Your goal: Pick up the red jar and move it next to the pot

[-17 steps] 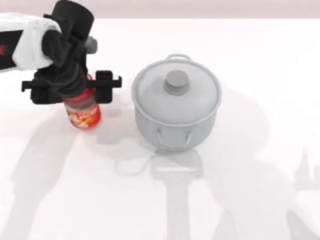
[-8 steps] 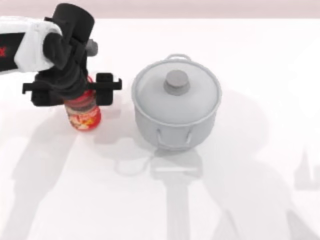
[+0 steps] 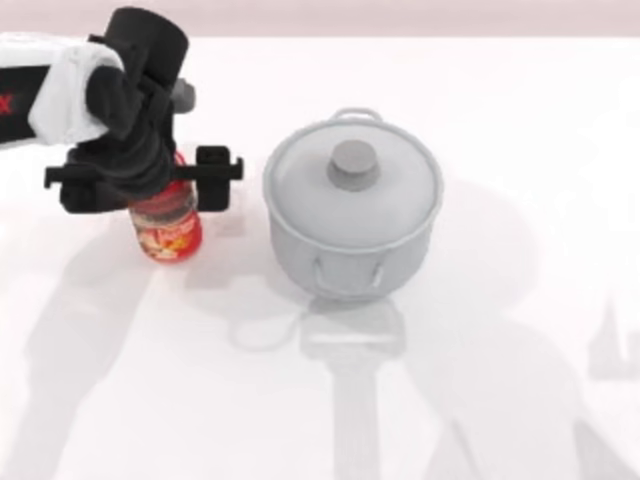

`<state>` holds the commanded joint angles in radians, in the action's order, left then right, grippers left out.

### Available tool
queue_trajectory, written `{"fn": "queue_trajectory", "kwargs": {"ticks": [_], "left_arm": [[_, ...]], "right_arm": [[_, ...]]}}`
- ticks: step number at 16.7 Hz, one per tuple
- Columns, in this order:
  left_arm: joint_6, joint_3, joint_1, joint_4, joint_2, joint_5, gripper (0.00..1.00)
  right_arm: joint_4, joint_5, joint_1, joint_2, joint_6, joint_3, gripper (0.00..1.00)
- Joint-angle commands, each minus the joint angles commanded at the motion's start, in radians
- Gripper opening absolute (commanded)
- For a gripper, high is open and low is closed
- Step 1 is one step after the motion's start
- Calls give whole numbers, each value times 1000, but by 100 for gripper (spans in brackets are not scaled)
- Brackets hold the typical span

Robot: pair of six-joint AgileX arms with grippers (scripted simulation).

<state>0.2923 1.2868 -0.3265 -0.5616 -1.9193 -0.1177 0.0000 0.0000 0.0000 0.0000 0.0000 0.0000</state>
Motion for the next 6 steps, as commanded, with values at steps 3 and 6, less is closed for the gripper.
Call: {"fn": "queue_trajectory", "kwargs": {"ticks": [3,6], "left_arm": [[0,0,0,0,0,0,100],[0,0,0,0,0,0,100]], "right_arm": [[0,0,0,0,0,0,100],[0,0,0,0,0,0,100]]}}
